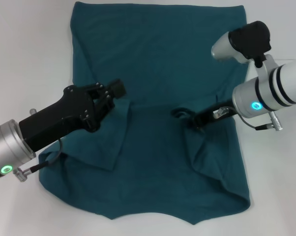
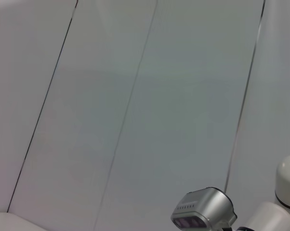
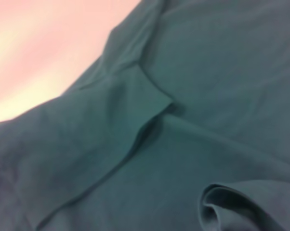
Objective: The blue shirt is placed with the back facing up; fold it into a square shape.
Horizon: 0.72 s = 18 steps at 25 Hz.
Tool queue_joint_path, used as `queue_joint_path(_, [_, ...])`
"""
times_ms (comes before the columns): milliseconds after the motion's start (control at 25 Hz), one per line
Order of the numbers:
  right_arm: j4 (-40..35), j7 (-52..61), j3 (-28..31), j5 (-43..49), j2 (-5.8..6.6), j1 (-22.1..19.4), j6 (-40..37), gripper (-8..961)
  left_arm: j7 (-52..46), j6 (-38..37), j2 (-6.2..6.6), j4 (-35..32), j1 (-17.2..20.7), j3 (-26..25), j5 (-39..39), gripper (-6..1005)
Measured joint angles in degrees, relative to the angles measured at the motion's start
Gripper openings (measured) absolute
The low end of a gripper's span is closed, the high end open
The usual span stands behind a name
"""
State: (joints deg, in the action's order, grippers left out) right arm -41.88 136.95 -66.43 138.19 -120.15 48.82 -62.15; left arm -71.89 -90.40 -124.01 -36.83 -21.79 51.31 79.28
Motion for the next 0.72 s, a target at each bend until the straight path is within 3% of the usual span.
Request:
queue_joint_path(440, [1.5, 0.0, -1.4, -5.6, 0.16, 0.9, 1.9, 70, 0.3, 0.1, 0.09, 0.0, 0.0, -0.1, 0.0, 63])
queue_joint_path(680, [1.5, 1.5, -1.5, -5.1, 0.54, 1.4, -1.3, 82, 0.3, 0.1, 0.09, 0.1, 0.0, -0.1, 0.0, 63])
queue_joint_path(720, [1.3, 1.8, -1.6, -4.9, 0.54, 1.3, -1.6, 119, 0.3, 0.1, 0.08, 0.1, 0.0, -0.1, 0.0, 63])
